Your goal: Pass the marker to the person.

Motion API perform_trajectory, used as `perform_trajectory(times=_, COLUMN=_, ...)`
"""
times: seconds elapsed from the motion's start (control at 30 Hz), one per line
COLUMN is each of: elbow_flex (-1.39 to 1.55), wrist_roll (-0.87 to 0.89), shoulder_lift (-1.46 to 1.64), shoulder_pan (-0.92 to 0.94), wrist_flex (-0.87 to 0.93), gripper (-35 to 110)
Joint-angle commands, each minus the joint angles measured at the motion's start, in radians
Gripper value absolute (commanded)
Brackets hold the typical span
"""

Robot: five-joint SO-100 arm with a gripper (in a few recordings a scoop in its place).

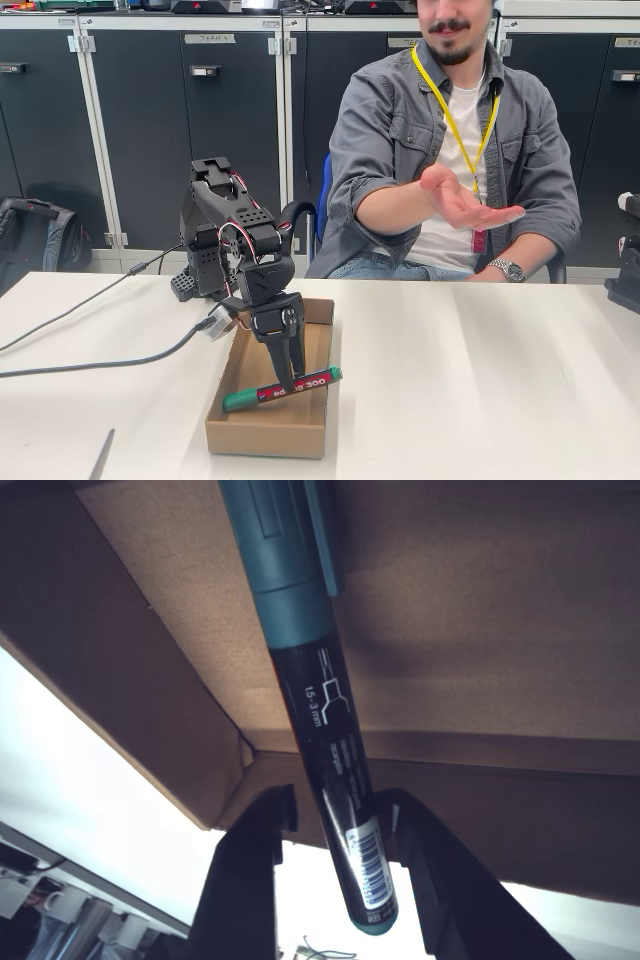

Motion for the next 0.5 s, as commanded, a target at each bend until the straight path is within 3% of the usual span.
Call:
perform_trajectory(times=0.0, elbow_flex=-0.026, wrist_roll=0.005, shoulder_lift=0.015, shoulder_pan=0.009, wrist_flex=-0.017, gripper=13)
perform_trajectory(times=0.47, elbow_flex=0.023, wrist_roll=0.037, shoulder_lift=0.008, shoulder_pan=0.06, wrist_flex=-0.025, gripper=21)
